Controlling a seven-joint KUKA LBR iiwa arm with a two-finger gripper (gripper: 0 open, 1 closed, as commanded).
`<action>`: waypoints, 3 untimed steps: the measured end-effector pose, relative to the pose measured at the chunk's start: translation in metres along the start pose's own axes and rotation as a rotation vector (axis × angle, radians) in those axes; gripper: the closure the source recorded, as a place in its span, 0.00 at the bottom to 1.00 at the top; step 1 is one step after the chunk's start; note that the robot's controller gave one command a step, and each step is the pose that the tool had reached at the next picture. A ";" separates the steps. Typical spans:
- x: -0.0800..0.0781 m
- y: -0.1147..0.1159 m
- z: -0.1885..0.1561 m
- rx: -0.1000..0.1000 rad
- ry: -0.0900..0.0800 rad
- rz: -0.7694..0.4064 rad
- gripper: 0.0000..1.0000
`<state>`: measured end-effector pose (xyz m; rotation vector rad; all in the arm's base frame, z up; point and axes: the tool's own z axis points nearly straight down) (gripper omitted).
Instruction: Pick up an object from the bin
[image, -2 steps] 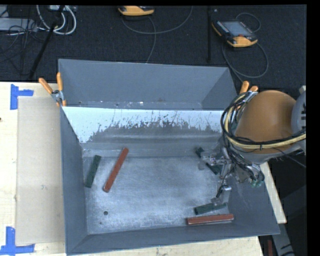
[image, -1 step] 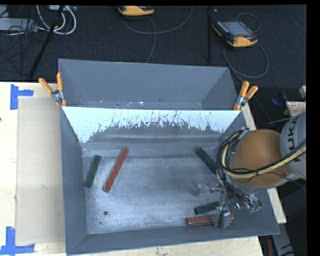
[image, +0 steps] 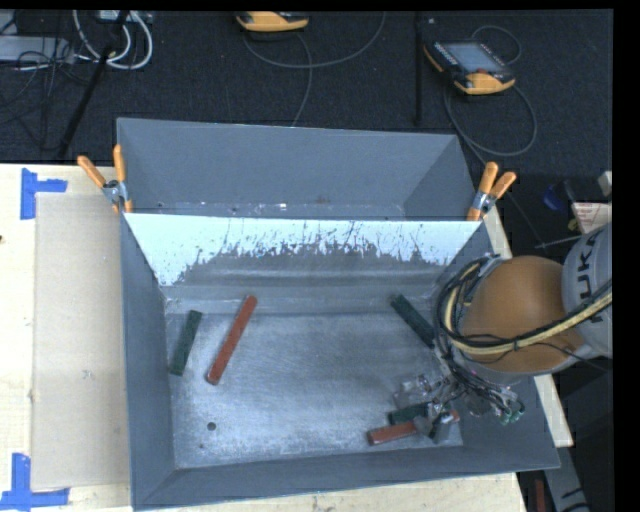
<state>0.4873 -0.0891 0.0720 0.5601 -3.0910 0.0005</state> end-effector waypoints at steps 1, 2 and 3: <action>-0.017 0.012 -0.090 0.001 -0.003 -0.351 1.00; -0.016 0.012 -0.089 -0.002 -0.001 -0.347 0.00; -0.006 0.023 -0.022 -0.006 0.004 -0.614 0.00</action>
Offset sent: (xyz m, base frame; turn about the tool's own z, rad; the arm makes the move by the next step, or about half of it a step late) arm 0.0107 0.0161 0.0896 -0.3522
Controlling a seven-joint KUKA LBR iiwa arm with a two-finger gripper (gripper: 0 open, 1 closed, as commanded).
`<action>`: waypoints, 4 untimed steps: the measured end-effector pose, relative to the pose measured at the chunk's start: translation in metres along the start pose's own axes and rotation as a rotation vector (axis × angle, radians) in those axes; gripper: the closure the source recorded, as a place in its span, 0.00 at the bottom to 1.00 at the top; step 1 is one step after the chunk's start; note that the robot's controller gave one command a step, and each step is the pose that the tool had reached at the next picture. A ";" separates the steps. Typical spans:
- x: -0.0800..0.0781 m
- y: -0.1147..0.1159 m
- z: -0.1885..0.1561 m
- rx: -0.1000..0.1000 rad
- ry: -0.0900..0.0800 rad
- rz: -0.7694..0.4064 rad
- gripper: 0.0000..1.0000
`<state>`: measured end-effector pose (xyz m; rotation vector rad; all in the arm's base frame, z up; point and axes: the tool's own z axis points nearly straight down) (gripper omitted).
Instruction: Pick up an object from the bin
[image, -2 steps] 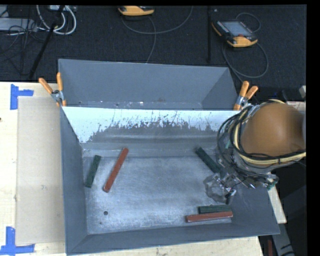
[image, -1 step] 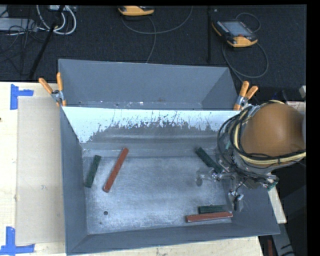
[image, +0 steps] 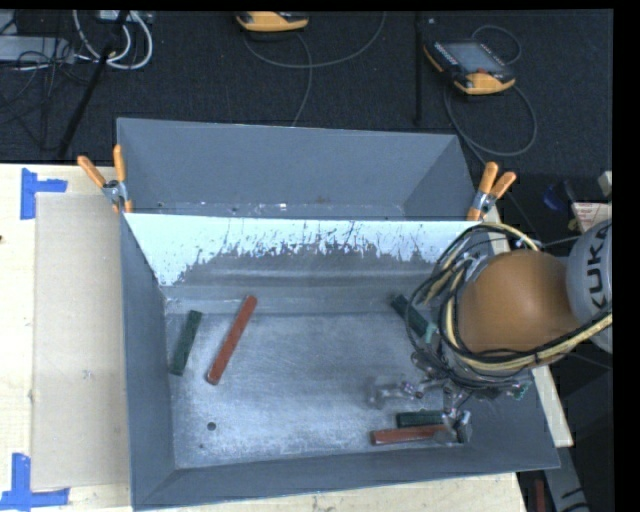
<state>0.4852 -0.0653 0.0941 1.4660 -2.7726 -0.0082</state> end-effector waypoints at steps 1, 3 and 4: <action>-0.007 0.001 0.024 0.002 0.000 -0.058 0.00; 0.052 -0.020 0.019 0.013 -0.009 -0.025 0.00; 0.055 -0.069 -0.041 0.014 -0.006 0.084 0.00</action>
Offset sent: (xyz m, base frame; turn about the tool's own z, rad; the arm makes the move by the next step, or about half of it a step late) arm 0.0038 0.0056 -0.0225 -0.0619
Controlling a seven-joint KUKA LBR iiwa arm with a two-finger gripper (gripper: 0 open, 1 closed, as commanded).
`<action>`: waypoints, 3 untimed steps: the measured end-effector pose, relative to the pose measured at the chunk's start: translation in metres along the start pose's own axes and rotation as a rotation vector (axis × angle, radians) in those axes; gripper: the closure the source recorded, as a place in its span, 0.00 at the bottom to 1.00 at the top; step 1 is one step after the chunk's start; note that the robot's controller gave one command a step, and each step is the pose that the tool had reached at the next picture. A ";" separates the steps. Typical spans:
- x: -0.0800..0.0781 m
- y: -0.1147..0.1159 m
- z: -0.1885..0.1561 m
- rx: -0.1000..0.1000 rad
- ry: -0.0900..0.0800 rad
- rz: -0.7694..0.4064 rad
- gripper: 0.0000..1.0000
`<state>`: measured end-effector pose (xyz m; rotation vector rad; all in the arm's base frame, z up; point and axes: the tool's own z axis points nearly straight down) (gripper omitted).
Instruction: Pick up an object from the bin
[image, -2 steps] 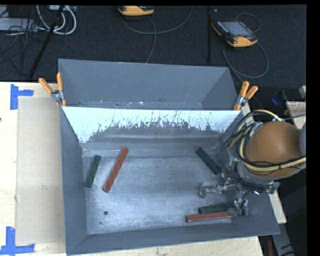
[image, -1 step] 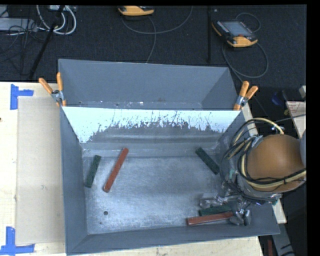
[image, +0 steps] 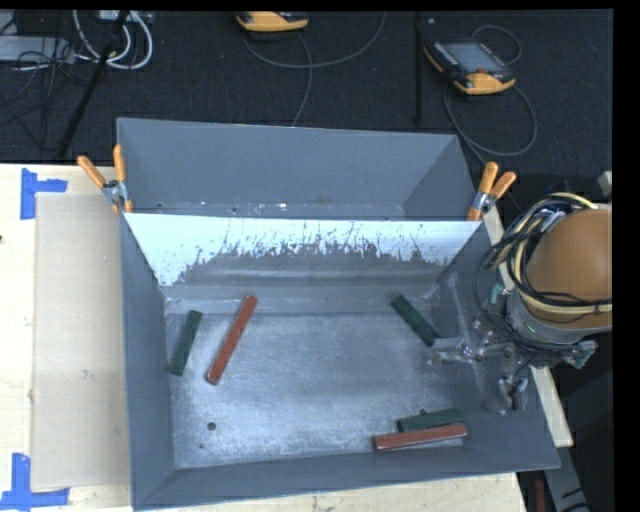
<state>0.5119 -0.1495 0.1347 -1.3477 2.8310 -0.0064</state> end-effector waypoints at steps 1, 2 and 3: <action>0.000 0.052 0.026 -0.014 0.003 -0.344 0.00; -0.018 0.043 0.066 -0.011 0.005 0.014 0.00; -0.049 0.038 0.065 -0.005 0.004 0.380 0.00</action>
Offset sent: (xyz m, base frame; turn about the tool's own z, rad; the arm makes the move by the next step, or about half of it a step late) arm -0.0386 0.0314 -0.0242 -0.3452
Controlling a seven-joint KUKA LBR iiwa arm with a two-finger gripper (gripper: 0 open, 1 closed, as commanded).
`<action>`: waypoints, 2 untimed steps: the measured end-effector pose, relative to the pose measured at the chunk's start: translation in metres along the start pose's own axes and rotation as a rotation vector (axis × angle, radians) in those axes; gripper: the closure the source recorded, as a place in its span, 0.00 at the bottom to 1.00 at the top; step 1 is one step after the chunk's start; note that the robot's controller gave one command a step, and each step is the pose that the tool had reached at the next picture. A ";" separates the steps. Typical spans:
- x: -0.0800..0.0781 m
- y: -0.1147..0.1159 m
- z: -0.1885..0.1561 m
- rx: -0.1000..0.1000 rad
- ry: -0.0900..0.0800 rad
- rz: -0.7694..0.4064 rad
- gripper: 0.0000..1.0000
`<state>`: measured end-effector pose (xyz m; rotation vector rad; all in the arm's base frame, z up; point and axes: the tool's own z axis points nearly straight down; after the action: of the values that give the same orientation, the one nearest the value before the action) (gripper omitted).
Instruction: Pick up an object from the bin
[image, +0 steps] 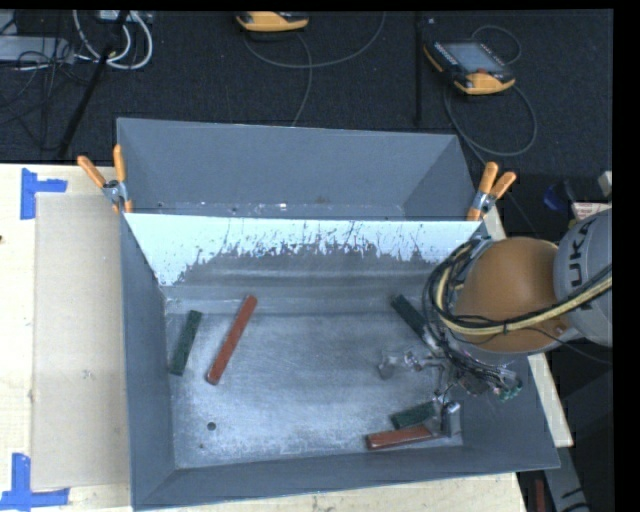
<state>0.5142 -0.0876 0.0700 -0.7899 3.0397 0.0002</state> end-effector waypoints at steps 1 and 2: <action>0.021 0.008 0.000 0.001 -0.002 0.090 0.00; 0.021 0.009 0.000 -0.001 0.002 0.086 1.00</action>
Offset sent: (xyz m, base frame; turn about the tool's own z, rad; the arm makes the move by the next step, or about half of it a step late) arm -0.0234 -0.0025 0.0000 0.0893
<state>0.4914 -0.0899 0.0702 -0.6591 3.0727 0.0005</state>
